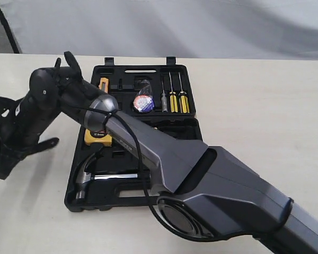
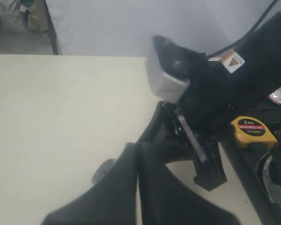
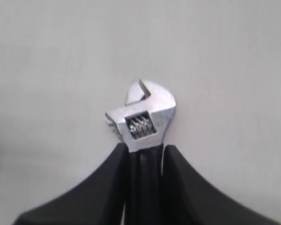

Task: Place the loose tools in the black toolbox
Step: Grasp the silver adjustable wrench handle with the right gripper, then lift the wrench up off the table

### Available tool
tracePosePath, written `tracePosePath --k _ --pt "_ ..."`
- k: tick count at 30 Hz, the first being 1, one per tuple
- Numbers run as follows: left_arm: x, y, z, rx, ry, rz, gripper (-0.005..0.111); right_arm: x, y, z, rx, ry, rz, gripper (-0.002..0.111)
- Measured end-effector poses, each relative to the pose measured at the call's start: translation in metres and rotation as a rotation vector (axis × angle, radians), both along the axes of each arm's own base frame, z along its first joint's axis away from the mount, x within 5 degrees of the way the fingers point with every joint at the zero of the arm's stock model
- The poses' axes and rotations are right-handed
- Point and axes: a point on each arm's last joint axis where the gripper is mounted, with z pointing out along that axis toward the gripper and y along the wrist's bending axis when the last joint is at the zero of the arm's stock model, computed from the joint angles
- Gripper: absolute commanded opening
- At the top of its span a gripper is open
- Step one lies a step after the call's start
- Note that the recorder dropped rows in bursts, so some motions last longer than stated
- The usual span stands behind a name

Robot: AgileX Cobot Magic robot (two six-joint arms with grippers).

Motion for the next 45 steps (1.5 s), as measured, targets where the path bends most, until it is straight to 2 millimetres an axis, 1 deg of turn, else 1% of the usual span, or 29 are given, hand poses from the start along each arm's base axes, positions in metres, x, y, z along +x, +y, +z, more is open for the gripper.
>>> tracePosePath --k 3,5,9,12,14,15,17,18,20,22,23,27,33,45 --pt "0.0 0.0 0.0 0.0 0.0 0.0 0.001 0.002 -0.001 0.009 0.015 0.001 -0.056 -0.001" --pt "0.0 0.0 0.0 0.0 0.0 0.0 0.001 0.003 -0.003 0.011 -0.001 0.006 -0.091 -0.001" --pt "0.0 0.0 0.0 0.0 0.0 0.0 0.001 0.005 -0.01 0.007 -0.088 0.029 -0.132 -0.001" --pt "0.0 0.0 0.0 0.0 0.0 0.0 0.001 0.012 -0.021 0.005 -0.129 0.079 -0.183 0.001" --pt "0.0 0.0 0.0 0.0 0.0 0.0 0.001 0.017 -0.026 0.005 -0.124 0.099 -0.218 0.017" --pt "0.0 0.0 0.0 0.0 0.0 0.0 0.001 0.019 -0.028 0.006 -0.123 0.101 -0.225 0.034" --pt "0.0 0.0 0.0 0.0 0.0 0.0 0.001 0.02 -0.029 0.006 -0.113 0.116 -0.229 0.051" --pt "0.0 0.0 0.0 0.0 0.0 0.0 0.001 0.021 -0.029 0.007 -0.106 0.122 -0.229 0.051" --pt "0.0 0.0 0.0 0.0 0.0 0.0 0.001 0.02 -0.028 -0.003 -0.113 0.14 -0.227 0.051" --pt "0.0 0.0 0.0 0.0 0.0 0.0 0.001 0.018 -0.026 -0.025 -0.143 0.157 -0.208 0.051" --pt "0.0 0.0 0.0 0.0 0.0 0.0 0.001 0.018 -0.024 -0.033 -0.135 0.157 -0.2 0.047" --pt "0.0 0.0 0.0 0.0 0.0 0.0 0.001 0.019 -0.023 -0.039 -0.122 0.147 -0.194 0.0" --pt "0.0 0.0 0.0 0.0 0.0 0.0 0.001 0.019 -0.023 -0.039 -0.117 0.143 -0.191 0.0" --pt "0.0 0.0 0.0 0.0 0.0 0.0 0.001 0.015 -0.023 -0.019 -0.148 0.124 -0.174 0.0"
